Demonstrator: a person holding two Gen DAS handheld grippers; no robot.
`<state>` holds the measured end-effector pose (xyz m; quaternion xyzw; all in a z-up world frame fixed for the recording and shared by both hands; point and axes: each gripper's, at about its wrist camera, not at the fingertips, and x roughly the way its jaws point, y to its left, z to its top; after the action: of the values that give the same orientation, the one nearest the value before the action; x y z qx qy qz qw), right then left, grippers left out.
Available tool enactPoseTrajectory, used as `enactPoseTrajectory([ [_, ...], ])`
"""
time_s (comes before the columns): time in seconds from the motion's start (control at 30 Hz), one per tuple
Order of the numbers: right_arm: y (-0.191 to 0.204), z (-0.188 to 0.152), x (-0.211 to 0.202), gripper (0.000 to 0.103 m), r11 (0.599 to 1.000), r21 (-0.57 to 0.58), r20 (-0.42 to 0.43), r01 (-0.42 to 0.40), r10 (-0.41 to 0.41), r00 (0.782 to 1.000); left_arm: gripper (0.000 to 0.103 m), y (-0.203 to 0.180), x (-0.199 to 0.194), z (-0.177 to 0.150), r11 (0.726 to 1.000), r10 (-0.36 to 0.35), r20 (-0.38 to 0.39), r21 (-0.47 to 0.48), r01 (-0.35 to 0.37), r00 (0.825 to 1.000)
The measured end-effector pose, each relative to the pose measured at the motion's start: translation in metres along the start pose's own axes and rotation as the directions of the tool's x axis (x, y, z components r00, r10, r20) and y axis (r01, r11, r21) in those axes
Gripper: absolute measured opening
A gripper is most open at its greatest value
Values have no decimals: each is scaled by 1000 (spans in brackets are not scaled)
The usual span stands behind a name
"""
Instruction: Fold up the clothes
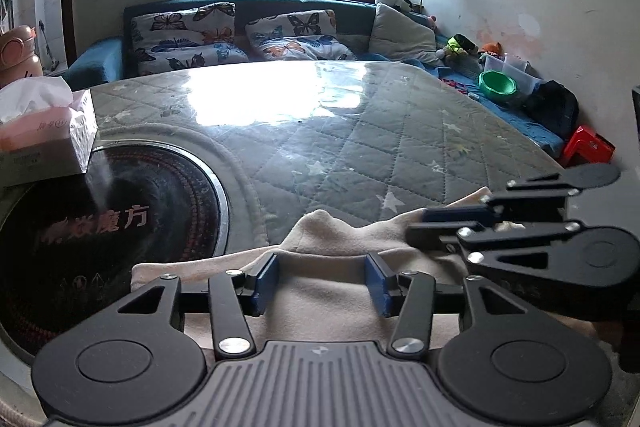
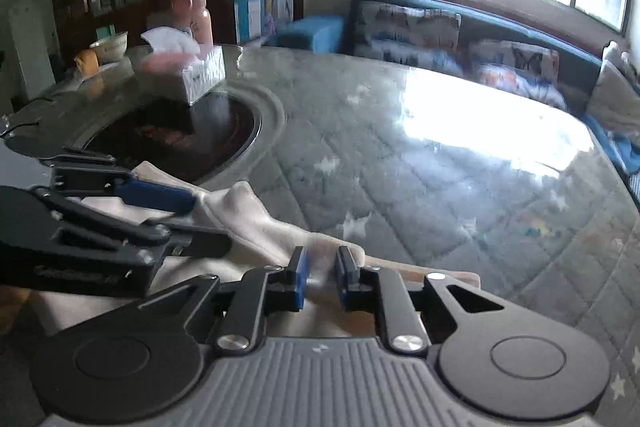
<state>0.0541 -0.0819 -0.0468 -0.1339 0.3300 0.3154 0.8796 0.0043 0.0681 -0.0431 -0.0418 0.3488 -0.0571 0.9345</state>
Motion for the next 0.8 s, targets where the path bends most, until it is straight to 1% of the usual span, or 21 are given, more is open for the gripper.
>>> enactPoseTrajectory([
  [0.07,-1,3,-6,15,1000,19,18,3,-4,1000,58,0,-5,-1,1000,1,4,2,-1,1000],
  [0.13,1,2,-14,15,1000,24,26,-12,11,1000,63,-1,-12,-3,1000,1,15,12,-2,1000],
  [0.2,9,-2,-22,17,1000,-11,25,-27,27,999,67,-2,-18,-6,1000,4,26,24,-4,1000],
  [0.3,18,-10,-23,18,997,-54,17,-49,50,999,69,-4,-27,-10,1000,9,41,26,-10,999],
  [0.4,24,-9,-23,18,997,-56,28,-61,62,998,74,-6,-40,-16,999,13,60,29,-15,998],
  [0.43,25,-8,-23,18,996,-50,31,-72,73,997,75,-7,-44,-18,999,12,65,34,-14,998],
  [0.47,27,-5,-22,21,995,-50,33,-83,85,996,75,-8,-47,-20,999,11,67,41,-13,998],
  [0.5,28,-4,-20,24,995,-58,30,-81,83,996,76,-9,-51,-23,999,8,69,52,-11,998],
  [0.6,32,0,-9,24,995,-75,14,-59,60,998,77,-14,-53,-31,995,8,66,94,-14,998],
  [0.67,26,2,1,26,997,-49,5,-61,61,998,77,-13,-51,-36,995,13,51,95,-18,999],
  [0.73,21,5,3,26,997,-10,8,-73,73,997,77,-11,-50,-40,996,8,46,94,-12,999],
  [0.8,19,6,1,29,997,-2,12,-73,73,997,77,-9,-50,-42,996,0,45,94,-4,999],
])
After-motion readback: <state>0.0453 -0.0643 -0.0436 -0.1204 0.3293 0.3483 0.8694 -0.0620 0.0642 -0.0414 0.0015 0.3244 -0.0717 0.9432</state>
